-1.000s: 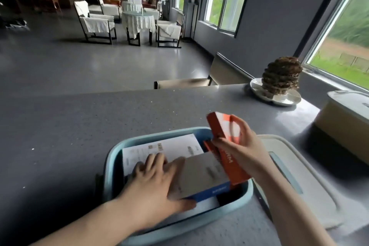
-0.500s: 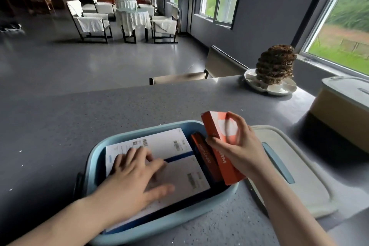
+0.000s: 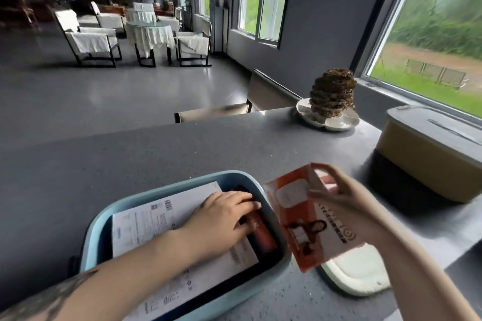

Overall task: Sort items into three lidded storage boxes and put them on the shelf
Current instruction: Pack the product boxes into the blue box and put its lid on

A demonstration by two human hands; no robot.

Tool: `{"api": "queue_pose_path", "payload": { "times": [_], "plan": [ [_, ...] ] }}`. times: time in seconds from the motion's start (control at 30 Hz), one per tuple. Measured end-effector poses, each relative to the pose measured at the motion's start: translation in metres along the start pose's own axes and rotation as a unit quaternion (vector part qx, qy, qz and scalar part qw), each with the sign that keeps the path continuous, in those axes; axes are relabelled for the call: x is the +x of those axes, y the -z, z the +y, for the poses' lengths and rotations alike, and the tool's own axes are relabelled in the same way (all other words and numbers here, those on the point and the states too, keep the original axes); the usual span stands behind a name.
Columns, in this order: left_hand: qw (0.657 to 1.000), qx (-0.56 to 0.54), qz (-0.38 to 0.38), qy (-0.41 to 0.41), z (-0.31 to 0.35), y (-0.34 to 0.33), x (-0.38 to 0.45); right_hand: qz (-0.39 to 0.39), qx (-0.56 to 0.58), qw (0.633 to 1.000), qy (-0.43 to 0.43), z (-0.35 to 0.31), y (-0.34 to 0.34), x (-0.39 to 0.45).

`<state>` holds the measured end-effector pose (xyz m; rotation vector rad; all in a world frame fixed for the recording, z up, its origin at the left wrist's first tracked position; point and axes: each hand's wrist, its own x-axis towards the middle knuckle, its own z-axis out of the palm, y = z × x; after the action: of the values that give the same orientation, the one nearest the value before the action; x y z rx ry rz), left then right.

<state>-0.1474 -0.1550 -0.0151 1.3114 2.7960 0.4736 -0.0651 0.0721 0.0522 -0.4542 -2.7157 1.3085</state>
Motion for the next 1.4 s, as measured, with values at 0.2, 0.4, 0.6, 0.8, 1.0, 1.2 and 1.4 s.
{"api": "queue_pose_path", "payload": {
  "times": [0.2, 0.4, 0.6, 0.8, 1.0, 1.2, 1.4],
  "plan": [
    [0.999, -0.009, 0.041, -0.006, -0.006, -0.003, -0.008, 0.150, 0.006, 0.984, 0.095, -0.018, -0.013, 0.000],
    [0.999, 0.006, 0.036, -0.031, -0.011, -0.001, -0.012, 0.174, -0.112, 0.961, 0.183, -0.035, -0.063, 0.011],
    [0.997, -0.031, 0.052, -0.046, -0.013, -0.002, -0.011, 0.131, -0.212, 0.941, 0.228, -0.045, -0.072, 0.017],
    [0.994, -0.055, 0.084, -0.049, -0.013, -0.002, -0.010, 0.065, -0.301, 0.929, 0.207, -0.041, -0.095, 0.016],
    [0.994, -0.058, 0.082, 0.032, -0.017, -0.005, -0.009, -0.064, -0.239, 0.956, 0.157, -0.007, -0.097, 0.018],
    [0.993, 0.018, 0.024, 0.117, -0.026, -0.008, -0.008, -0.066, -0.332, 0.925, 0.170, 0.017, -0.086, 0.010],
    [0.993, 0.013, 0.002, 0.120, -0.025, -0.011, -0.007, -0.046, -0.383, 0.913, 0.130, 0.018, -0.103, 0.013]
  ]
}}
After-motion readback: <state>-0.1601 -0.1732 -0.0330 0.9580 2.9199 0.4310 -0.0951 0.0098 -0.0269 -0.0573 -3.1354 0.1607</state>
